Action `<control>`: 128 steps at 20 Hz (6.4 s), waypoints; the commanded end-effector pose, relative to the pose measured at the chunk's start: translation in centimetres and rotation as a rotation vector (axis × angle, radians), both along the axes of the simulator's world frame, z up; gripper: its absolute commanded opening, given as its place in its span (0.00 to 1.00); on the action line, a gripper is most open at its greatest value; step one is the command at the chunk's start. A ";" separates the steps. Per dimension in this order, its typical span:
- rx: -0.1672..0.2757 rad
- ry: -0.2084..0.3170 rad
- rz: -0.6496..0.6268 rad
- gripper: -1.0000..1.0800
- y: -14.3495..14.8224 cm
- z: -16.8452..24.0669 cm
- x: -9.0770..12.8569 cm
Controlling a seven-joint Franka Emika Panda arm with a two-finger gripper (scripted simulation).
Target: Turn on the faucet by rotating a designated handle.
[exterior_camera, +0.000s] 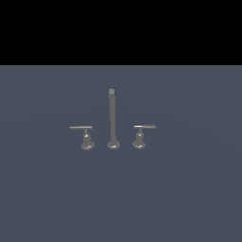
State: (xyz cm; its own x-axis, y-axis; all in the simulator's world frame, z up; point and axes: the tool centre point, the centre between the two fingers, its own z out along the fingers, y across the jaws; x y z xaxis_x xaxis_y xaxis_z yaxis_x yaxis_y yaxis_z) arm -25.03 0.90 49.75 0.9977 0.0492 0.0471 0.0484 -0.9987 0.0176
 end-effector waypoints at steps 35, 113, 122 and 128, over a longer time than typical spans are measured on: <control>0.024 0.011 -0.636 0.00 1.2 -16.5 12.3; 0.056 0.014 -1.593 0.00 -12.8 -40.9 20.4; 0.051 0.023 -1.584 0.00 -9.5 -40.8 17.9; 0.050 0.018 -1.606 0.00 -9.5 -40.9 17.7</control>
State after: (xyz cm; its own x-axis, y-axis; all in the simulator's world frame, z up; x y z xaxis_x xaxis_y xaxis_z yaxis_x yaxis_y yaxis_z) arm -7.45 -9.76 8.88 -0.0007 -1.0000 0.0067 -1.0000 0.0007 -0.0041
